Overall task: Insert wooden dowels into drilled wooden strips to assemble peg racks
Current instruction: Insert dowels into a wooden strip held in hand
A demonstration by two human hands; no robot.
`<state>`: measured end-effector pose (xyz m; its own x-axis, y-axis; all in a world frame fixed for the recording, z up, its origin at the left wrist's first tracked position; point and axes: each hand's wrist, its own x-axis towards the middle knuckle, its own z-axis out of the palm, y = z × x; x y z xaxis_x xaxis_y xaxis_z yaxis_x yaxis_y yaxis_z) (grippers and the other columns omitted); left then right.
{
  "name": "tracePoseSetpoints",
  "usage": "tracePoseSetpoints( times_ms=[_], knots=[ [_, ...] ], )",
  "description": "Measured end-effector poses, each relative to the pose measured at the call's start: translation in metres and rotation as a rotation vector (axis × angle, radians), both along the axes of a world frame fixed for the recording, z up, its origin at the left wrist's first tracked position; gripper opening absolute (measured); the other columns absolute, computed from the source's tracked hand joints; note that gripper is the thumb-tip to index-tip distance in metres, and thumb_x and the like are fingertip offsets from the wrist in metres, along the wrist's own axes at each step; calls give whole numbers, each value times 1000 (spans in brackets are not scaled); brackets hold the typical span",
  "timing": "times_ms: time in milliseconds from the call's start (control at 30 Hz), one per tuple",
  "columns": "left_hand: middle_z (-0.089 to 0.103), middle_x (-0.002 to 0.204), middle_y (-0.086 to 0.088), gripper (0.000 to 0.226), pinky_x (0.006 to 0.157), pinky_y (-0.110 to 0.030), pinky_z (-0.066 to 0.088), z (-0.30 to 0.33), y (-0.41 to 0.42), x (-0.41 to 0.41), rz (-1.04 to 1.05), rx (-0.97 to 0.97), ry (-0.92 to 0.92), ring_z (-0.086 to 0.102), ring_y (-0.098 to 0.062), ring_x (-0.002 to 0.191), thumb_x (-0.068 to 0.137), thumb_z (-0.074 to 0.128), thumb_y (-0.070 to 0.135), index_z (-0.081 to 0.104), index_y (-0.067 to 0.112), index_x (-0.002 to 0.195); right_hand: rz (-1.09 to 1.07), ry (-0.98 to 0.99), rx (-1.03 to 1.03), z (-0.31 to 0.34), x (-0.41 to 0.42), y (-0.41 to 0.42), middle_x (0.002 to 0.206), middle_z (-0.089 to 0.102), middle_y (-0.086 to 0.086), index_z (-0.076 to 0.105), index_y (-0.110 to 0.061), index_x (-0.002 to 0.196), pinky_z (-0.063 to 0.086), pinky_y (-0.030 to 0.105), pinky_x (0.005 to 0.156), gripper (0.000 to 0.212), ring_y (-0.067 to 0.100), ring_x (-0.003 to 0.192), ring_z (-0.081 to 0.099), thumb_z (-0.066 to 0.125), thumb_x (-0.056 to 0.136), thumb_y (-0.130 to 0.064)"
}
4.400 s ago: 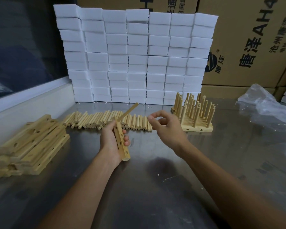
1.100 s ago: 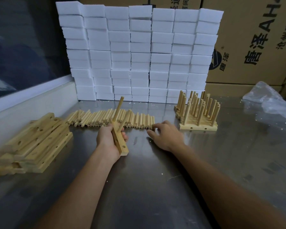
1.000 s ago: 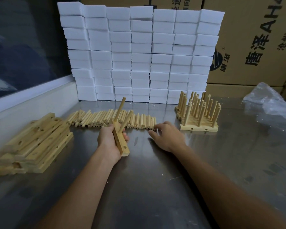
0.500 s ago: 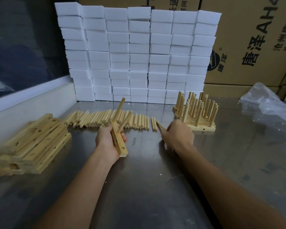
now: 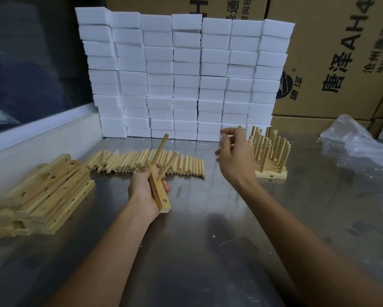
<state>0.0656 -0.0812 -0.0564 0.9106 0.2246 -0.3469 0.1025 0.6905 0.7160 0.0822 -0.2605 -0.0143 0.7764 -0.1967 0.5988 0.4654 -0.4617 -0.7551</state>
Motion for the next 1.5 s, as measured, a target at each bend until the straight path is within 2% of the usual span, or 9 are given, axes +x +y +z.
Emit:
tracePoseSetpoints(
  times_ms=[233, 400, 500, 600, 800, 933, 1033, 1300, 1500],
  knots=[
    [55, 71, -9, 25, 39, -22, 43, 0, -1, 1, -1, -8, -10, 45, -16, 46, 102, 46, 21, 63, 4, 99, 59, -31, -70, -1, -7, 5, 70, 64, -7, 60, -30, 98, 48, 27, 60, 7, 11, 68, 60, 54, 100, -34],
    [55, 72, -9, 25, 39, -22, 44, -1, -1, 1, 6, 1, -17, 46, -16, 47, 102, 46, 22, 63, 3, 97, 78, 105, -126, -5, -7, 4, 75, 72, 4, 72, -15, 98, 47, 21, 54, 26, 5, 53, 57, 54, 100, -33],
    [55, 73, -9, 27, 40, -22, 44, -1, -1, 2, 4, -4, -19, 46, -16, 46, 102, 45, 22, 63, 3, 96, 59, 163, -251, -5, -7, 3, 91, 68, -9, 76, -22, 100, 49, 29, 68, 23, 0, 77, 58, 60, 96, -37],
    [55, 72, -9, 27, 40, -22, 44, -1, 0, 2, 1, -4, -25, 46, -16, 48, 102, 44, 22, 62, 4, 95, 66, 199, -234, -5, -8, 1, 80, 60, -10, 68, -23, 97, 40, 24, 60, 16, 0, 67, 52, 63, 94, -38],
    [54, 69, -9, 26, 40, -22, 43, -2, 1, 3, 0, -7, -24, 45, -16, 44, 102, 45, 22, 63, 4, 94, 183, 369, -79, -1, -12, -2, 73, 74, 4, 68, -7, 83, 61, 42, 75, 22, 18, 72, 72, 77, 84, -27],
    [53, 68, -9, 27, 39, -21, 43, -2, 1, 4, 3, -6, -25, 45, -16, 45, 103, 44, 23, 63, 4, 96, 291, 430, -40, -1, -15, -2, 94, 70, 7, 60, -12, 114, 62, 39, 72, 20, 18, 67, 73, 65, 94, -14],
    [54, 67, -9, 28, 40, -21, 43, -1, 1, 3, 7, 4, -21, 46, -16, 44, 102, 45, 23, 64, 4, 98, 379, 489, -50, -1, -15, 2, 112, 61, 6, 49, -16, 137, 56, 20, 59, 36, 14, 63, 72, 50, 102, -10],
    [54, 68, -8, 27, 39, -20, 43, 0, 0, 3, -6, -10, -26, 46, -15, 42, 102, 46, 24, 63, 3, 109, 286, 287, -274, -7, -16, 8, 81, 70, -9, 72, -33, 84, 55, 26, 69, 6, 2, 67, 63, 71, 89, -34],
    [55, 68, -8, 28, 40, -21, 44, 0, 0, 2, -20, -9, -42, 47, -15, 44, 102, 46, 23, 64, 2, 107, 318, 266, -405, -11, -19, 18, 75, 70, -12, 77, -23, 77, 44, 8, 58, 11, -3, 72, 62, 78, 82, -33]
  ],
)
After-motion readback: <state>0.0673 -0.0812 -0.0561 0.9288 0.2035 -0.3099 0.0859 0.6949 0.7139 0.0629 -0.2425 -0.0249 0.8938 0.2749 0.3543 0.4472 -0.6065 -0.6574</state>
